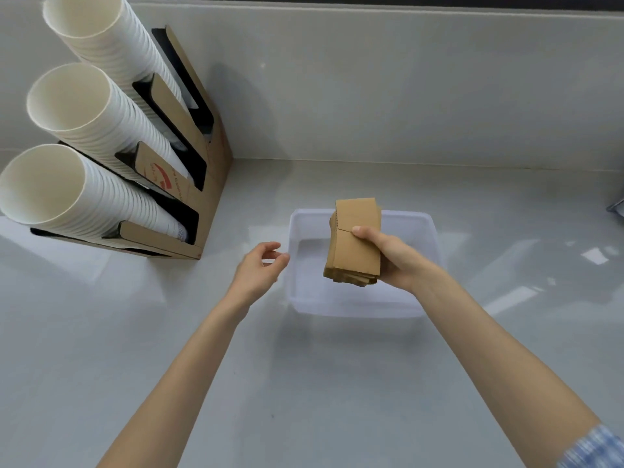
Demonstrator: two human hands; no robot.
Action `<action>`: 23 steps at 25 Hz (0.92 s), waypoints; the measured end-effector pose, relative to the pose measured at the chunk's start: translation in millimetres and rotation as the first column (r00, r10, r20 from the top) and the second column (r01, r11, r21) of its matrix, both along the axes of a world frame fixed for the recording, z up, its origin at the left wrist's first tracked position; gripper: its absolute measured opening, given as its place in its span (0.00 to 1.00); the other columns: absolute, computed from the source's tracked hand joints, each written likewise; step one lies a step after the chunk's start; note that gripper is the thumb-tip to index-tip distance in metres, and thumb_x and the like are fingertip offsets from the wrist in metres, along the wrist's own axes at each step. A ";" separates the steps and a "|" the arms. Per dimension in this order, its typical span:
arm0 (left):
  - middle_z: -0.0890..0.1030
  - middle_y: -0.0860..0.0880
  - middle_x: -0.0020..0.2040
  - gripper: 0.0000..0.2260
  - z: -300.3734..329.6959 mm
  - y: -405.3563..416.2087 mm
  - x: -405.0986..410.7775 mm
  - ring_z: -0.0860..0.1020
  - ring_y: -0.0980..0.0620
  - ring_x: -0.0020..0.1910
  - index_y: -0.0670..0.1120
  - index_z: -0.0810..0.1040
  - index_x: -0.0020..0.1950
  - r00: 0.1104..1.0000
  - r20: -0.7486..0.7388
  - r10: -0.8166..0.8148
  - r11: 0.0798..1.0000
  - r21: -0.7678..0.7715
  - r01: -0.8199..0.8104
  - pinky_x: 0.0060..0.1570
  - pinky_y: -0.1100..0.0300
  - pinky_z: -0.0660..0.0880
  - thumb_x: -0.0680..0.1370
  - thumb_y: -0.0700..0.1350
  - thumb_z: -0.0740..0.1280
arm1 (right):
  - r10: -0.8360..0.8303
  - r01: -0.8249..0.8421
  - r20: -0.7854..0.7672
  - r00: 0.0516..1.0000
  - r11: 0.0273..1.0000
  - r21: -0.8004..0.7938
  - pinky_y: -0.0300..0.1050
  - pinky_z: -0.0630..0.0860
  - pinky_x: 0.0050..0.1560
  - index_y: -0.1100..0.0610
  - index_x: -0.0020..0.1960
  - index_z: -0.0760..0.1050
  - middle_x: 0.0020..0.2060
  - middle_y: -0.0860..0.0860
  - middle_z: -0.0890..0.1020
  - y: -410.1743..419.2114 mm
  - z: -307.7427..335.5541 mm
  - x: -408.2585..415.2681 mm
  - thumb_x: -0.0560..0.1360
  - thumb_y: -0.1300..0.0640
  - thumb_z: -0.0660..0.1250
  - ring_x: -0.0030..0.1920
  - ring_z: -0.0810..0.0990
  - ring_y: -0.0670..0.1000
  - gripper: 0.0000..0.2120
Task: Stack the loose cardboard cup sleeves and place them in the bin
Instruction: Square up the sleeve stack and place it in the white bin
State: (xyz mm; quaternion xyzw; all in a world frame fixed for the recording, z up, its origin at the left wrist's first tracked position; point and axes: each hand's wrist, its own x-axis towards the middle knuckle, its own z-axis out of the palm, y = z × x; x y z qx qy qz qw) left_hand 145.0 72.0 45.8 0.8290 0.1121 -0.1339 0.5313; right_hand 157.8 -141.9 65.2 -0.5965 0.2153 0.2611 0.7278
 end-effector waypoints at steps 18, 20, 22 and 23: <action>0.71 0.50 0.54 0.19 -21.8 -11.1 8.4 0.74 0.50 0.50 0.51 0.64 0.68 1.000 0.027 -0.014 0.999 -0.033 0.015 0.45 0.59 0.73 0.77 0.49 0.59 | 0.148 -0.171 -0.101 0.984 0.944 -0.280 0.45 0.75 0.46 0.59 0.64 0.66 0.54 0.54 0.76 50.6 -60.5 27.8 0.69 0.45 0.69 0.49 0.77 0.53 0.29; 0.71 0.50 0.54 0.19 -21.7 -11.6 7.8 0.74 0.50 0.51 0.51 0.64 0.69 1.000 0.028 -0.015 0.999 -0.035 0.016 0.44 0.59 0.75 0.77 0.49 0.59 | 0.173 -0.200 -0.111 0.979 0.921 -0.333 0.48 0.75 0.55 0.58 0.65 0.65 0.60 0.55 0.73 48.2 -62.4 28.0 0.64 0.40 0.69 0.56 0.75 0.55 0.36; 0.71 0.49 0.54 0.19 -21.5 -11.4 7.5 0.74 0.49 0.51 0.51 0.64 0.69 0.999 0.030 -0.013 0.999 -0.038 0.015 0.46 0.58 0.75 0.77 0.49 0.59 | 0.173 -0.203 -0.114 0.978 0.913 -0.355 0.49 0.73 0.58 0.58 0.66 0.64 0.64 0.56 0.71 47.4 -61.8 26.7 0.64 0.38 0.69 0.61 0.72 0.57 0.38; 0.71 0.50 0.54 0.19 -21.3 -11.5 7.5 0.74 0.50 0.51 0.51 0.64 0.69 0.999 0.030 -0.013 0.999 -0.039 0.014 0.46 0.58 0.74 0.77 0.49 0.59 | 0.161 -0.191 -0.114 0.980 0.917 -0.350 0.49 0.73 0.57 0.58 0.67 0.63 0.65 0.56 0.70 47.1 -60.9 25.9 0.65 0.37 0.68 0.61 0.72 0.57 0.39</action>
